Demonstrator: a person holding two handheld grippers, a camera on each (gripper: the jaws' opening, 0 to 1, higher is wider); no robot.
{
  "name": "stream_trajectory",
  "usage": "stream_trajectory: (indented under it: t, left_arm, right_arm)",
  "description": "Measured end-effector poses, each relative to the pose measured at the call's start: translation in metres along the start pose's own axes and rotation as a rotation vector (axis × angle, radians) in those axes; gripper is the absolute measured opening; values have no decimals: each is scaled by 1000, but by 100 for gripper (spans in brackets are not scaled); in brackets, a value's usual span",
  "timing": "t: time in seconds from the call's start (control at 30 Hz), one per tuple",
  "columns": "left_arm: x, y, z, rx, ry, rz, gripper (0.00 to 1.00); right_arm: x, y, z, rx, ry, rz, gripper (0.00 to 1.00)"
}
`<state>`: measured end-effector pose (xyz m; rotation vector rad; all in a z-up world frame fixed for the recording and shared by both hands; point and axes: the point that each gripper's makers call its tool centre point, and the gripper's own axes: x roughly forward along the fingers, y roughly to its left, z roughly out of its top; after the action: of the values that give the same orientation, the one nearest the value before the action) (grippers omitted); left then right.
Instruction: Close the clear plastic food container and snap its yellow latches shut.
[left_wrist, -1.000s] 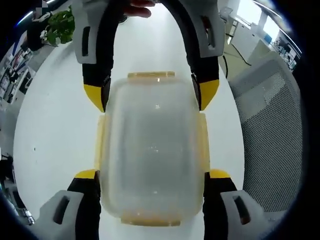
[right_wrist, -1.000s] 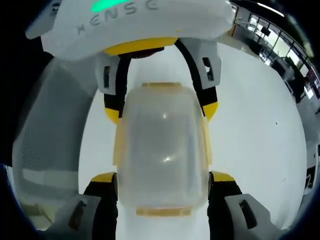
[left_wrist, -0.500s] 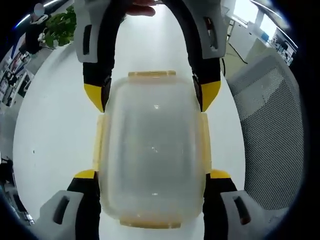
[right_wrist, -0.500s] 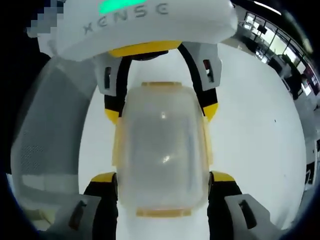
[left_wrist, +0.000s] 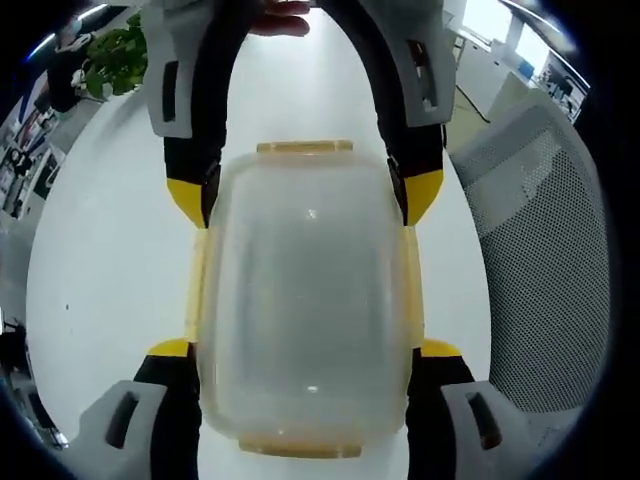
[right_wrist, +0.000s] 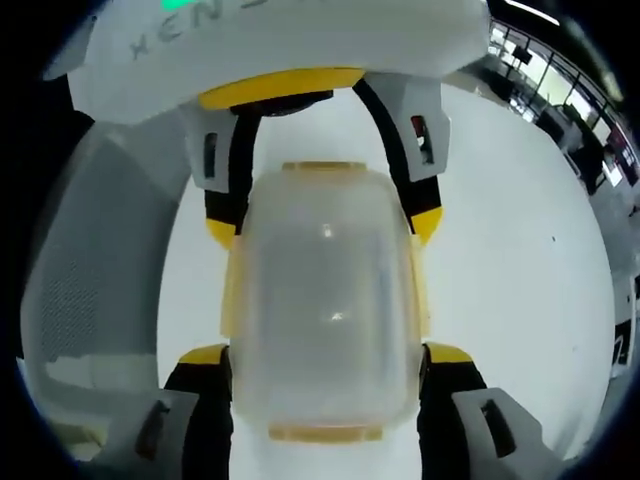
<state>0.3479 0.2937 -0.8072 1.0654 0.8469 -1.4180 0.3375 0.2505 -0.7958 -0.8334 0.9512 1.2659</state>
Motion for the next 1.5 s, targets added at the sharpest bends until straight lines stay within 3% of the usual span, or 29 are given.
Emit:
stream_trajectory:
  t: [0.47,1.27,1.5]
  left_arm:
    - [-1,0,0,-3,-9,1,86]
    - [-10,-7,-33,-18,16,-6,88]
    - [-11,-8,-41,-40,14,0,88]
  right_arm:
    - [3,-1,1,12,-3,-15,79]
    - [21,6,33,2,-31,5,82]
    - [26,6,40,-23,-13,2,83]
